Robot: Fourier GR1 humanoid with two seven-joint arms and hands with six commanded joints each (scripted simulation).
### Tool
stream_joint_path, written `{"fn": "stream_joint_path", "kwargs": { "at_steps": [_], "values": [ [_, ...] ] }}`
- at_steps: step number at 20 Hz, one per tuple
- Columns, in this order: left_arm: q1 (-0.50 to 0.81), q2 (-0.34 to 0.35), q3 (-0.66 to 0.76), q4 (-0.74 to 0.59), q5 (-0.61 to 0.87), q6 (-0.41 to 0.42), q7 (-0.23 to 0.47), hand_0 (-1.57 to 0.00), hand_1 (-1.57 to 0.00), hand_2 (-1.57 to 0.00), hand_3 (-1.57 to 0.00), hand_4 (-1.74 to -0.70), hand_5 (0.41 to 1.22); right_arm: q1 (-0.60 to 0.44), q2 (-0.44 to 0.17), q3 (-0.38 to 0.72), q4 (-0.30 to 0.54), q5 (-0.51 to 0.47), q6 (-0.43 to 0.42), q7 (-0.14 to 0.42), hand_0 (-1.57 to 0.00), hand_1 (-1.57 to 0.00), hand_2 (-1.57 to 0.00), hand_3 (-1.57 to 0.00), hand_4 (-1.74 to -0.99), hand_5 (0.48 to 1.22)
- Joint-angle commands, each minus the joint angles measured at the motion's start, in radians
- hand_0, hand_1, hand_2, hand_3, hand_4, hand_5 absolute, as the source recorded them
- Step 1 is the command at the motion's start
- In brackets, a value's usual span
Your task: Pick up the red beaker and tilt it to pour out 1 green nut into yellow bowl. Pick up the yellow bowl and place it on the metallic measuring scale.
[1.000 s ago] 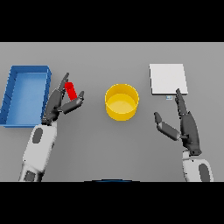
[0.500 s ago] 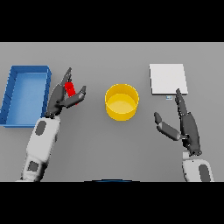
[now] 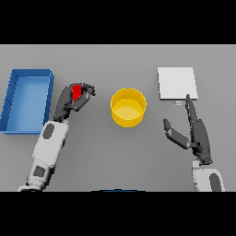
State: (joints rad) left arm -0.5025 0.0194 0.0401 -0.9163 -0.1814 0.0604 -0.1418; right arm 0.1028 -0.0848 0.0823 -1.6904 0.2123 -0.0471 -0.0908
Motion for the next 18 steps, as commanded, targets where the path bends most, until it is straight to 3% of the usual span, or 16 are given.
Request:
{"fn": "stream_joint_path", "kwargs": {
  "at_steps": [1, 2, 4, 5, 12, 18],
  "values": [
    [0.005, -0.004, 0.005, -0.004, 0.003, 0.002, 0.003, -1.33, -1.34, -1.35, -1.27, -1.52, 1.148, -0.007, 0.0, -0.005, 0.015, -0.004, 0.001, 0.007, 0.0, 0.0, 0.0, 0.0, -1.259, 0.646],
    [0.003, -0.001, 0.009, 0.001, 0.0, -0.002, 0.001, -1.38, -1.39, -1.4, -1.33, -1.51, 1.162, -0.006, -0.001, -0.005, 0.013, -0.007, 0.003, -0.002, 0.0, 0.0, 0.0, 0.0, -1.257, 0.645],
    [0.004, -0.013, 0.012, -0.013, 0.015, 0.013, 0.0, -1.45, -1.45, -1.46, -1.41, -1.59, 1.151, -0.015, 0.009, 0.0, 0.011, -0.004, -0.001, 0.005, 0.0, 0.0, 0.0, 0.0, -1.257, 0.643],
    [0.008, -0.017, 0.017, -0.022, 0.028, 0.023, -0.017, -1.47, -1.48, -1.48, -1.45, -1.62, 1.14, 0.01, 0.011, 0.006, -0.008, -0.006, 0.003, -0.018, 0.0, 0.0, 0.0, 0.0, -1.26, 0.643],
    [0.003, 0.014, -0.029, -0.157, 0.038, 0.048, 0.003, -1.55, -1.55, -1.55, -1.54, -1.72, 1.114, 0.023, 0.006, 0.02, -0.022, 0.025, -0.007, -0.02, 0.0, 0.0, 0.0, 0.0, -1.263, 0.654],
    [-0.054, 0.1, -0.205, -0.221, -0.125, 0.009, 0.193, -1.56, -1.56, -1.56, -1.56, -1.73, 1.122, 0.007, -0.006, 0.015, -0.023, 0.037, -0.011, 0.003, 0.0, 0.0, 0.0, 0.0, -1.256, 0.674]
  ]
}}
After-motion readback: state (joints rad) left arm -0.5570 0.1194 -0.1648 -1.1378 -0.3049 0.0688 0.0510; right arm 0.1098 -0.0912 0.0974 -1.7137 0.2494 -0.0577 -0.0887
